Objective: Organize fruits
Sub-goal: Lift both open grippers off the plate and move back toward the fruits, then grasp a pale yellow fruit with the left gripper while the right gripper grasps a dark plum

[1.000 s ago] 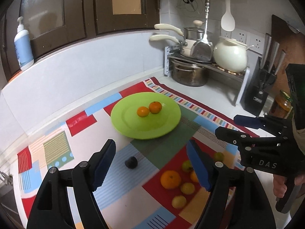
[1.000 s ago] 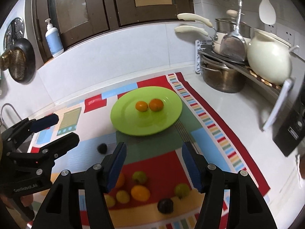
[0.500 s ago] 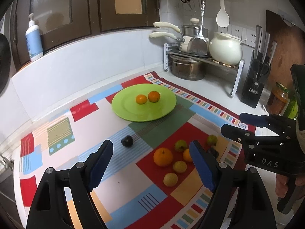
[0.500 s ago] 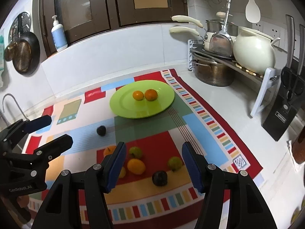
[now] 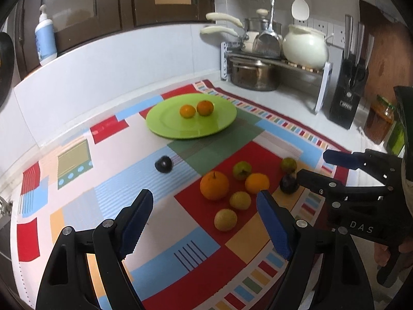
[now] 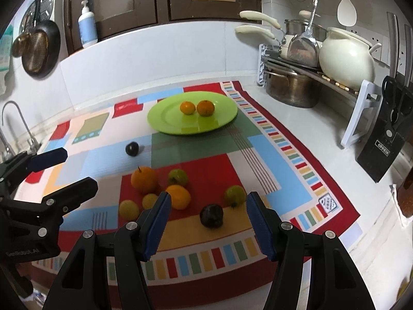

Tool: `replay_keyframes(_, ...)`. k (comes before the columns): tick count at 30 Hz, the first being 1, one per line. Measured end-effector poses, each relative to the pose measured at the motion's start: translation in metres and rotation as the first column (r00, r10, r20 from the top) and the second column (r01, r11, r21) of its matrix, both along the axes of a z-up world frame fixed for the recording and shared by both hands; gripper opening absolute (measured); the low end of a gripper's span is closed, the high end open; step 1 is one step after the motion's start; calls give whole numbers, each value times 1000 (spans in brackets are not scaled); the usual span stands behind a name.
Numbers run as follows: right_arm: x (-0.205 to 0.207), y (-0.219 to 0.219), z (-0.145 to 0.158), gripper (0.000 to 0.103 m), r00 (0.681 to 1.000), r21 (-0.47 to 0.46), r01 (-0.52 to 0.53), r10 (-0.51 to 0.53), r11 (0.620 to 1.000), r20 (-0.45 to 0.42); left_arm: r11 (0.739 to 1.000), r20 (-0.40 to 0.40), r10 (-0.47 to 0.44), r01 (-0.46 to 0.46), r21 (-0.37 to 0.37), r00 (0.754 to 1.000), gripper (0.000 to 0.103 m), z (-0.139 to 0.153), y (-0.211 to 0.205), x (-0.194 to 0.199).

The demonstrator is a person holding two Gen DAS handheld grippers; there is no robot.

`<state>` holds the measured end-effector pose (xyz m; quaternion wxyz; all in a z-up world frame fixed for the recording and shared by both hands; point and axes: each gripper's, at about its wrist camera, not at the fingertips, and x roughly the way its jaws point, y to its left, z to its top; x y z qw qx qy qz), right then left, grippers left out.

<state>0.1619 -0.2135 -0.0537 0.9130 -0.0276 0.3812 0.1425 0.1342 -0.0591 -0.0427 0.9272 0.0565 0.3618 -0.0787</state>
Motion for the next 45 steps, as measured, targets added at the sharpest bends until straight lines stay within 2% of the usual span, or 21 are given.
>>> replay_keyframes(14,9,3,-42,61,995,-11,-29,28,1000,-91,1000,-104,-8,8,6,995,81,-44,-9,9)
replay_keyframes(16,11,4,-46,60,994,-7,-31,30,1000,-102,1000,-118,-13,13,-1,993,74,-48,-9,11)
replay_keyframes(23,19,4,-56,54,991,21,-25,27,999,-128,999,-133,-32,32,-4,991,64,-55,-15,14)
replay_keyframes(25,21,5,-57,50,991,25,-25,28,999,-130,999,-144,-38,37,-6,989,55,-58,-17,15)
replay_keyframes(33,28,5,-58,42,990,18,-14,16,1000,-139,999,-179,-39,35,-25,983,33,-64,-16,23)
replay_keyframes(37,30,7,-59,35,990,11,-19,20,1000,-140,998,-192,-40,30,-53,981,28,-65,-13,25)
replay_keyframes(40,31,7,-59,29,990,7,-16,17,1000,-139,998,-194,-36,25,-58,980,28,-64,-12,24)
replay_keyframes(45,29,7,-58,29,991,6,-22,22,1000,-134,998,-178,-44,35,-51,983,28,-60,-12,23)
